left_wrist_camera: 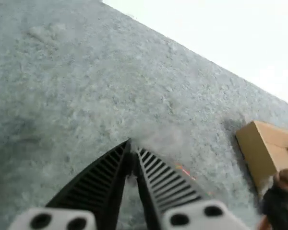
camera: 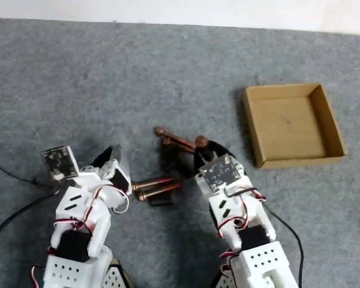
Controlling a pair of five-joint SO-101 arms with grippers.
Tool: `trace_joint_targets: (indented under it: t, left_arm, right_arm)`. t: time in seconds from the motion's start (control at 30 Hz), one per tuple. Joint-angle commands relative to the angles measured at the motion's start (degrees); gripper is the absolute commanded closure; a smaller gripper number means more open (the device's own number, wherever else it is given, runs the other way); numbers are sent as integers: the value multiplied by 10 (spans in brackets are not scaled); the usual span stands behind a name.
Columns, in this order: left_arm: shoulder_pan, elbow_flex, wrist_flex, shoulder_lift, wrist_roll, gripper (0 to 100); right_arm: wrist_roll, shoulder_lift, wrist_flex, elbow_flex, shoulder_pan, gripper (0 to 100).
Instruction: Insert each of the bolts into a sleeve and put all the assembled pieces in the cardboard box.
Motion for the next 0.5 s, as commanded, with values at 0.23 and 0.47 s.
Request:
trace_joint_targets:
  t: [0.23,0.47]
  left_arm:
    - [-6,32,-17,-7,-154,994]
    - [-6,33,-17,-7,-156,993]
  right_arm:
    - [0,-10,1,63,104,994]
    - [-91,87,-13,-95,202,993]
